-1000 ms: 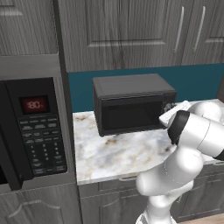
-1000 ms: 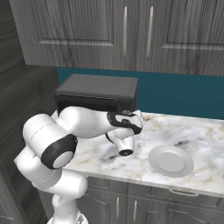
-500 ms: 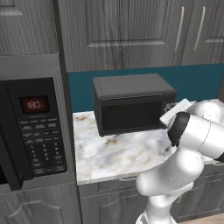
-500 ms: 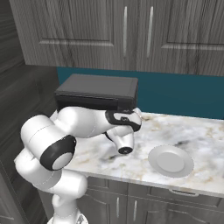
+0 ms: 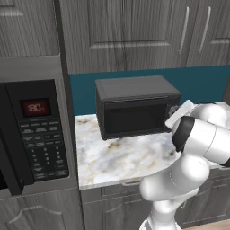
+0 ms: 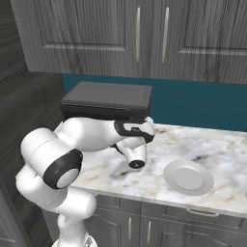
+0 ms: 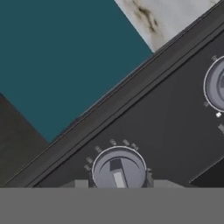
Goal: Pull the toaster oven rack outwards. Pick up the baguette from the plate and place it on the toaster oven rack. Close the toaster oven door fully and set the temperature to the lowest setting.
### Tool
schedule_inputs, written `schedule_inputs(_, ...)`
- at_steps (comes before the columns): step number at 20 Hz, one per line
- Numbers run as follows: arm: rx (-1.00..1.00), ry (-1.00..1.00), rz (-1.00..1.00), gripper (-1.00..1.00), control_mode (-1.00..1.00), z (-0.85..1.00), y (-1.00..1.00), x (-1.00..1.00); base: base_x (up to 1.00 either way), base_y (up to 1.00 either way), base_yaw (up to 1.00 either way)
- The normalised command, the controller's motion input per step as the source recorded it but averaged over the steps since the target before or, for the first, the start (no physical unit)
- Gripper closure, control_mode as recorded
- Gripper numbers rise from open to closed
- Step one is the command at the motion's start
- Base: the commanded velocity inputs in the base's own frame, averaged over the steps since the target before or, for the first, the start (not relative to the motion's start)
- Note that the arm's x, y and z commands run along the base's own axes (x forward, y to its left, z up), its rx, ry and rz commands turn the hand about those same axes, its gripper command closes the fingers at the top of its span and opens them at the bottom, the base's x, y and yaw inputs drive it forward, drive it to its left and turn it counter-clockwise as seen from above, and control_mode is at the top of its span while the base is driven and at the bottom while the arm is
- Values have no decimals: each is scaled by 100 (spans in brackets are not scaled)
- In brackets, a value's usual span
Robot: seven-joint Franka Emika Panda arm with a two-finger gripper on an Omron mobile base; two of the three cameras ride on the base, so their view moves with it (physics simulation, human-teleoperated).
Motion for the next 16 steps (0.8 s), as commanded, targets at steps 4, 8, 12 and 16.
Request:
schedule_inputs(4, -19, -1, -3, 100, -100, 0, -5, 0, 0, 0, 0)
schedule_inputs(8, -18, 0, -3, 100, -100, 0, -4, 0, 0, 0, 0)
schedule_inputs(12, -16, -1, -2, 100, -100, 0, 0, 1, 0, 0, 0)
schedule_inputs(16, -16, -2, -1, 100, -100, 0, 0, 1, 0, 0, 0)
